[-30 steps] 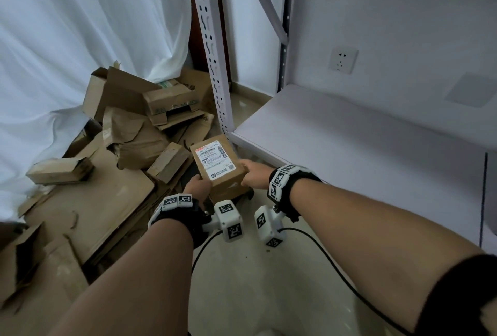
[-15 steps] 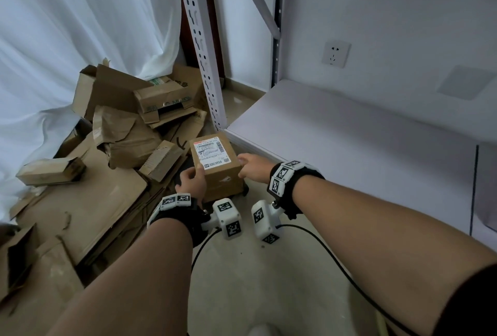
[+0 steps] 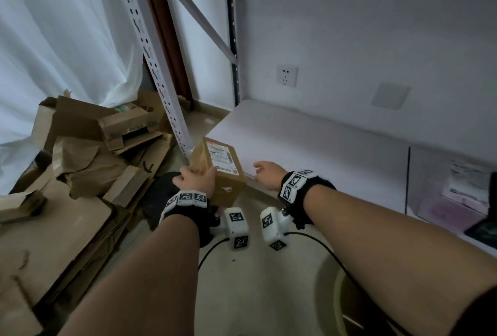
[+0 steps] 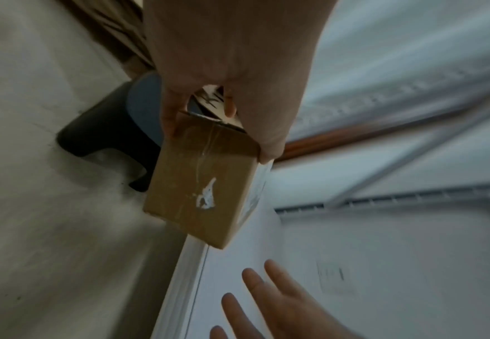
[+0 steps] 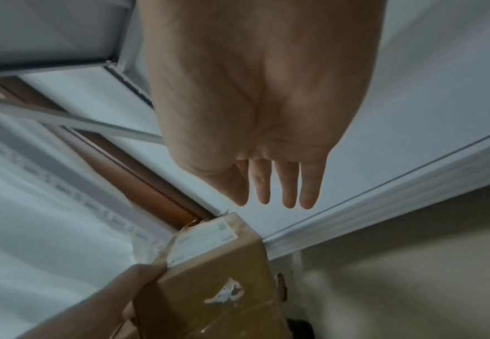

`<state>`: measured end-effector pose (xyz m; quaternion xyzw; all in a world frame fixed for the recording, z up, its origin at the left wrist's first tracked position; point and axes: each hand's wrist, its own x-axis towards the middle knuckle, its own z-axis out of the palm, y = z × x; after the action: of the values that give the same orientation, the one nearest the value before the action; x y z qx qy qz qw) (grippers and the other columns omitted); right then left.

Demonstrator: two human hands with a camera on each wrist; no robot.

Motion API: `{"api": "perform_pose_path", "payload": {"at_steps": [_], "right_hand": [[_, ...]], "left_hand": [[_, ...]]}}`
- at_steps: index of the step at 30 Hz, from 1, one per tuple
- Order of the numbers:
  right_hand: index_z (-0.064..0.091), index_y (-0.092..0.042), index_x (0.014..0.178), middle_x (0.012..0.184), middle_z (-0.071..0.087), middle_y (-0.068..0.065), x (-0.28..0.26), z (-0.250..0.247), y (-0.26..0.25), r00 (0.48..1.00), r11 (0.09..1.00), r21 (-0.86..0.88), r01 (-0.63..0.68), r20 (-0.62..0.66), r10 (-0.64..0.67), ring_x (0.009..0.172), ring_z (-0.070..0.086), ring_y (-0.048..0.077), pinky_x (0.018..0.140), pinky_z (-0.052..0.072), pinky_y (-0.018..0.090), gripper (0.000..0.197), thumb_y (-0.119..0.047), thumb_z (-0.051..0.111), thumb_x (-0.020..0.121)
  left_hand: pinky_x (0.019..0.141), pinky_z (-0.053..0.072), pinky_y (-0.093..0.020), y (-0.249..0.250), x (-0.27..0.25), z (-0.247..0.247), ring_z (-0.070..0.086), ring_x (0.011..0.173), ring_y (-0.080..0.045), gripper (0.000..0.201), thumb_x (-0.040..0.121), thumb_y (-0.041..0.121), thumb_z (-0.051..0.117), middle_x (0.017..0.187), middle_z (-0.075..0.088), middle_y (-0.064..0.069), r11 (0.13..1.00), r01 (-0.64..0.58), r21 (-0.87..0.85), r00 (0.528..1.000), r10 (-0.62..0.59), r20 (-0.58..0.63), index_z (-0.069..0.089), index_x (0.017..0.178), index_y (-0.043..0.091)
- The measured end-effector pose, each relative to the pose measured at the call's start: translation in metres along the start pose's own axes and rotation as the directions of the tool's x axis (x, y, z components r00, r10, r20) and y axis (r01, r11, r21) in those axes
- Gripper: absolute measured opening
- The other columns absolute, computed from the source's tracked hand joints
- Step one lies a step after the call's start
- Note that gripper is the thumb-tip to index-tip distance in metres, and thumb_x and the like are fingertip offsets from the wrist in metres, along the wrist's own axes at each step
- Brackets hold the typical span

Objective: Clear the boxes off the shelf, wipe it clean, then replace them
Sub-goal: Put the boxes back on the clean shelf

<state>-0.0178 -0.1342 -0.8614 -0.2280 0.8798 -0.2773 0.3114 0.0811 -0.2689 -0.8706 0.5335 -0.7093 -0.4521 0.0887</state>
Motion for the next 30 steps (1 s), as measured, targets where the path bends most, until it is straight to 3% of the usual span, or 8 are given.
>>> {"api": "perform_pose_path", "payload": {"at_steps": [5,11,14,18,20,23,26,30], "right_hand": [[0.032,-0.012,0.145,0.148,0.038,0.008,-0.029,-0.042,0.064,0.986,0.993,0.035,-0.11,-0.125,0.113,0.135,0.038,0.024,0.11,0.03,0.029,0.052,-0.016,0.045,0.095],[0.043,-0.011,0.139,0.142,0.046,0.009,-0.093,-0.104,0.159,0.914,0.978,0.12,-0.172,-0.352,0.203,0.13,0.044,0.025,0.106,0.033,0.028,0.042,-0.014,0.04,0.097],[0.049,-0.01,0.134,0.14,0.048,0.011,-0.127,-0.141,0.207,0.81,0.961,0.185,-0.207,-0.519,0.274,0.128,0.045,0.028,0.104,0.034,0.028,0.039,-0.008,0.036,0.096],[0.05,-0.015,0.131,0.132,0.054,0.013,-0.167,-0.18,0.269,0.632,0.917,0.29,-0.274,-0.664,0.399,0.119,0.052,0.031,0.099,0.042,0.033,0.042,-0.005,0.04,0.092],[0.052,-0.019,0.127,0.126,0.058,0.012,-0.18,-0.19,0.3,0.511,0.894,0.277,-0.352,-0.743,0.431,0.116,0.053,0.031,0.095,0.045,0.036,0.039,-0.01,0.044,0.09],[0.047,-0.017,0.132,0.138,0.045,0.011,-0.197,-0.196,0.342,0.406,0.828,0.316,-0.463,-0.755,0.515,0.129,0.039,0.032,0.107,0.035,0.044,0.041,-0.017,0.046,0.091],[0.032,-0.014,0.142,0.152,0.024,0.009,-0.206,-0.198,0.38,0.39,0.759,0.344,-0.553,-0.698,0.6,0.139,0.022,0.033,0.114,0.022,0.046,0.055,-0.028,0.05,0.091],[0.024,-0.01,0.144,0.152,0.023,0.014,-0.208,-0.199,0.417,0.461,0.77,0.412,-0.488,-0.628,0.628,0.131,0.036,0.037,0.107,0.035,0.049,0.078,-0.051,0.055,0.086]], "left_hand": [[0.098,0.036,-0.038,0.058,-0.055,0.051,0.043,0.119,-0.031,0.061,0.084,0.043,0.061,0.134,0.032,-0.011,0.971,-0.238,-0.001,0.965,0.237,0.115,0.037,0.13,0.011],[0.087,0.039,-0.029,0.1,-0.117,0.126,0.044,0.095,-0.022,0.055,0.082,0.038,0.067,0.127,0.034,-0.009,0.912,-0.405,-0.065,0.865,0.405,0.297,0.041,0.123,0.01],[0.095,0.048,-0.038,0.111,-0.139,0.167,0.049,0.103,-0.027,0.058,0.079,0.042,0.068,0.126,0.035,-0.009,0.915,-0.394,-0.092,0.841,0.399,0.365,0.043,0.122,0.012],[0.076,0.058,-0.048,0.119,-0.162,0.217,0.058,0.104,-0.032,0.058,0.078,0.049,0.067,0.125,0.046,-0.011,0.962,-0.24,-0.132,0.833,0.274,0.48,0.045,0.12,0.015],[0.074,0.058,-0.052,0.121,-0.17,0.236,0.061,0.101,-0.034,0.058,0.078,0.049,0.068,0.123,0.051,-0.014,0.974,-0.169,-0.149,0.812,0.223,0.539,0.044,0.12,0.016],[0.078,0.056,-0.054,0.122,-0.181,0.26,0.06,0.104,-0.035,0.051,0.079,0.047,0.067,0.123,0.051,-0.013,0.982,-0.142,-0.125,0.797,0.188,0.574,0.041,0.113,0.019],[0.081,0.056,-0.052,0.123,-0.19,0.281,0.059,0.104,-0.032,0.048,0.081,0.047,0.065,0.119,0.053,-0.011,0.986,-0.133,-0.102,0.774,0.168,0.611,0.038,0.11,0.02],[0.089,0.053,-0.051,0.12,-0.198,0.304,0.058,0.104,-0.031,0.043,0.087,0.041,0.062,0.104,0.054,-0.006,0.991,-0.084,-0.107,0.724,0.134,0.676,0.037,0.115,0.019]]}}
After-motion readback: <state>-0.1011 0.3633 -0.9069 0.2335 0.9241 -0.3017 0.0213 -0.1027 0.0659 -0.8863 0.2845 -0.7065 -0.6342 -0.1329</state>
